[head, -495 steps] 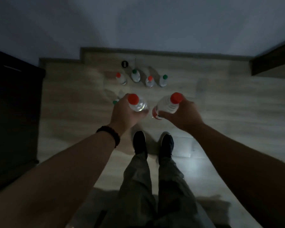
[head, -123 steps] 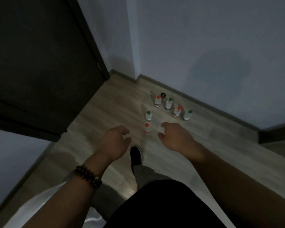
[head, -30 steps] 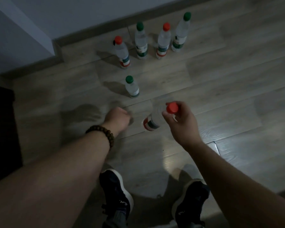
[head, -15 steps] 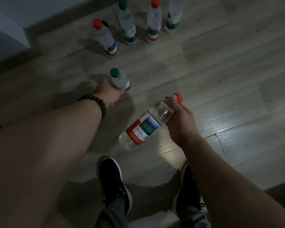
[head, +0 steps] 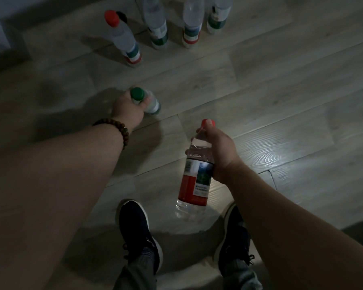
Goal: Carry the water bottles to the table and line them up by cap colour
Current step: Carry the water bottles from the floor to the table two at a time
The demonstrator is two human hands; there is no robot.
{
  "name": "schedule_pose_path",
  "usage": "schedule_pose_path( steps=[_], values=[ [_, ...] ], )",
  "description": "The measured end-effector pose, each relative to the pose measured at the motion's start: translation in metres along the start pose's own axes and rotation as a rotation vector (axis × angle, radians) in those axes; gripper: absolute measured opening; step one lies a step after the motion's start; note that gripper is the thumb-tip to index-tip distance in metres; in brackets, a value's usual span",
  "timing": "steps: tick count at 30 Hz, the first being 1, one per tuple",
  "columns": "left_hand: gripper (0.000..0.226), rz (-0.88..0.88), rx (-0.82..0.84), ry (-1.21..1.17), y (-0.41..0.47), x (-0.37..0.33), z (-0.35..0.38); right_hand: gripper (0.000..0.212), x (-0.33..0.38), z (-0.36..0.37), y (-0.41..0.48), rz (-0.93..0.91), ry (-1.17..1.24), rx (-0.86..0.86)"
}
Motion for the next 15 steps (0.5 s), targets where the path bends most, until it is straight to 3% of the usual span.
schedule_pose_path(
  steps=[7,15],
  values=[
    [0.050,0.063,0.105,-0.050,-0.074,-0.025,-0.031,0.044,0.038,0.032,-0.065,-0.048,-0.150,-0.048],
    [0.043,0.253,0.129,-0.081,-0.254,-0.145,-0.140,0.030,0.136,0.113,-0.235,-0.205,-0.421,-0.016]
  ],
)
Point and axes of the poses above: each hand's wrist, its own y-axis towards the middle knuckle, its own z-axis out of the palm, x = y × z, the point moved 6 cm from there along y, towards the middle knuckle, and after that the axes turned 5 degrees about x, right-handed, at the moved point
